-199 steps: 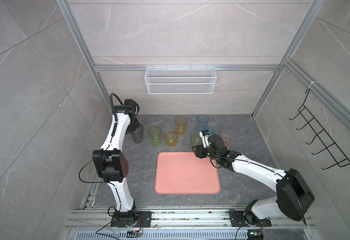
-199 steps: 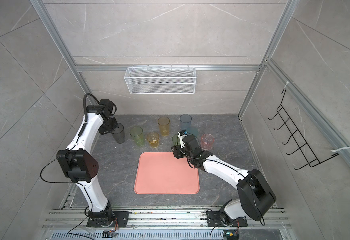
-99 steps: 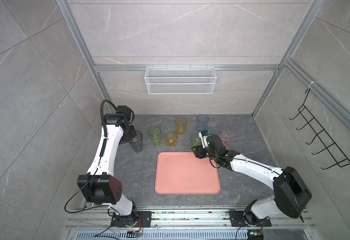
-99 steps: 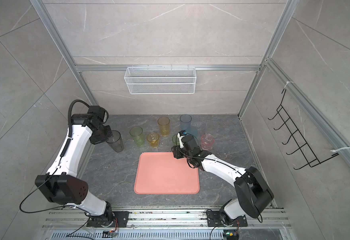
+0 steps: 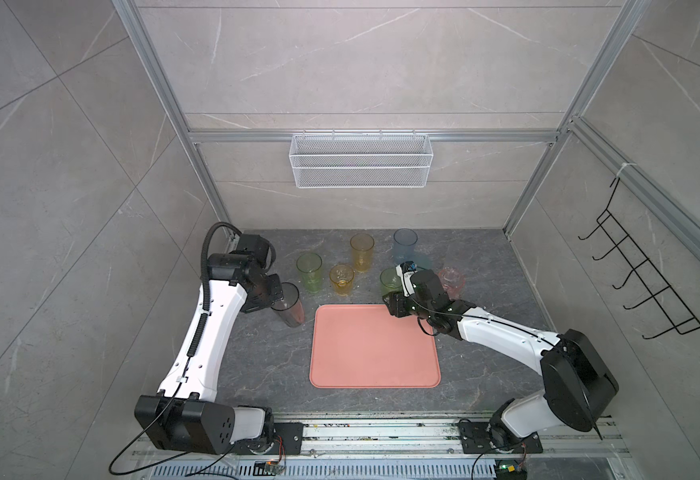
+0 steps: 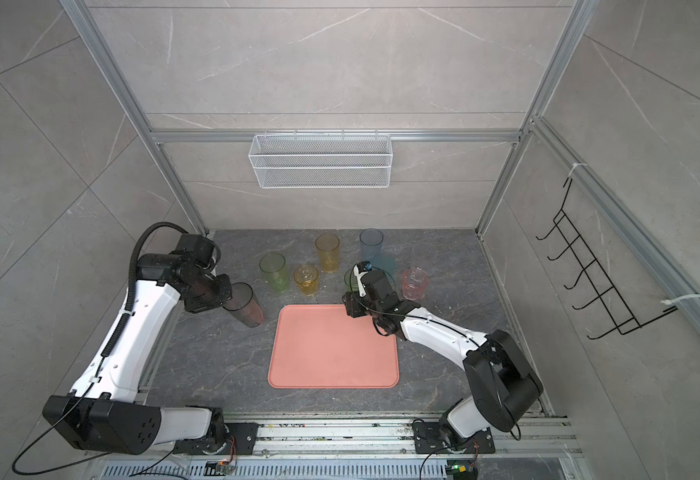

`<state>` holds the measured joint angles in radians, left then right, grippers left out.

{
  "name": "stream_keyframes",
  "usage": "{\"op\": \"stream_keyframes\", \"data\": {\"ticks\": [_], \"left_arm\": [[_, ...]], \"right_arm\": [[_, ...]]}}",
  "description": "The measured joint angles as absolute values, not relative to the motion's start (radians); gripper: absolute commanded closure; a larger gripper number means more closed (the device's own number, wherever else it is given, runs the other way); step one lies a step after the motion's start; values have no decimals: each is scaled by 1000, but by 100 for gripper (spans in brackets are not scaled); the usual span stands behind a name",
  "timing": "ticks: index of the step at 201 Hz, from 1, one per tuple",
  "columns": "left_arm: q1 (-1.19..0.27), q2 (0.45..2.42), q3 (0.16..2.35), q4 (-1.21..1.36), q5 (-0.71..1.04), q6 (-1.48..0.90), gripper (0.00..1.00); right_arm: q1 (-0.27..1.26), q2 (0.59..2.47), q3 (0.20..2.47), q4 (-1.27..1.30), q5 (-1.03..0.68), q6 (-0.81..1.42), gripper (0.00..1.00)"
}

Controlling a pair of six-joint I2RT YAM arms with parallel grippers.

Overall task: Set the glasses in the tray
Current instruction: 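Lift the dark grey glass with the left gripper and carry it toward the tray, then lower the dark grey glass onto the tray's far corner and open the left gripper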

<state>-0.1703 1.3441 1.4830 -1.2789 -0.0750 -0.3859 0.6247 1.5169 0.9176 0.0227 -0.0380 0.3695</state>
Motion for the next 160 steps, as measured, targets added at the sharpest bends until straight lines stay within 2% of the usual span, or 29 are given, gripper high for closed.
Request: {"op": "stream_keyframes", "data": {"ticks": [72,160], "left_arm": [[-351,1421,1472,-1221,-86,-421,100],[-416,1598,1515,-1141,-132,-448,100]], "right_arm": [[625,1517,918,27,-41,369,40],[627,1517,917,27,-42,369,39]]}}
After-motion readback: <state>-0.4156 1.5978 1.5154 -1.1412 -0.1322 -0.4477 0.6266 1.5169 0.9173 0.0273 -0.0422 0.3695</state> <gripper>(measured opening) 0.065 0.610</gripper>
